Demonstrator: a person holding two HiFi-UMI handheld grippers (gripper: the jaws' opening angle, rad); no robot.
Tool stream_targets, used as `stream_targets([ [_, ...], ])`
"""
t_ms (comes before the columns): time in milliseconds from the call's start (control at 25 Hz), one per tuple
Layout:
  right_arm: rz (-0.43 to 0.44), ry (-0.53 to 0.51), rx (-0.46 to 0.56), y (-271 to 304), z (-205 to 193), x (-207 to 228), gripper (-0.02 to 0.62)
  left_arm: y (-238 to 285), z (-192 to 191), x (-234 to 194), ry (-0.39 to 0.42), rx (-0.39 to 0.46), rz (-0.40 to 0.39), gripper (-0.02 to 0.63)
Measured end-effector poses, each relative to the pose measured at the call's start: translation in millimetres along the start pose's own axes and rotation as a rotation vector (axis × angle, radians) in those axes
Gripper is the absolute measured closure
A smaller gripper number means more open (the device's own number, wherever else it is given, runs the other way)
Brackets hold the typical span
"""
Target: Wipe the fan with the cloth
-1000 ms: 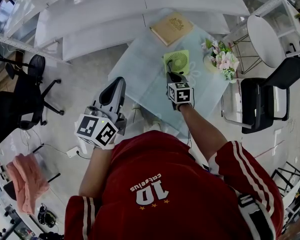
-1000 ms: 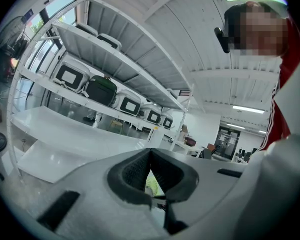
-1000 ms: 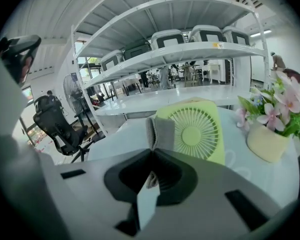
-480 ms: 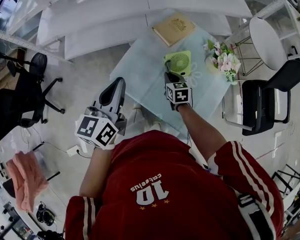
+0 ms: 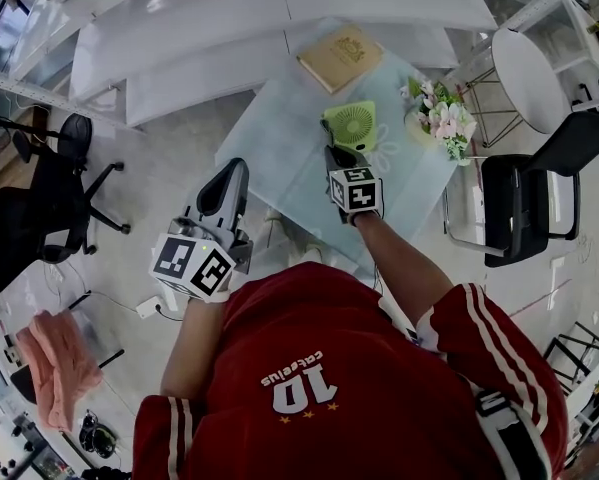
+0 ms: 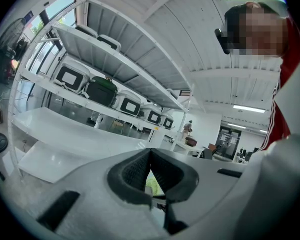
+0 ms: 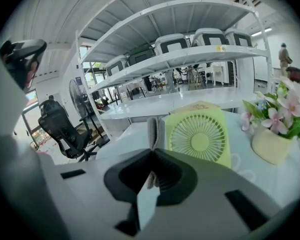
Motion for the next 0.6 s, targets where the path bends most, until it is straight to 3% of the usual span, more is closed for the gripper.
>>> stream_targets([
  [600,-0.081,0.056,0.025,-24,-10,42,0.581,22,-7,18,0.007,-0.028,-0.057,0.603],
])
Point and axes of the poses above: the fingertips, and each gripper's own axes: y forward along the fingers, x to its right, z out of its top, the point moved 6 cm from there along -y, backward along the fingers, and after that the axes turned 5 degrees about -z, right-handed, at the moved point
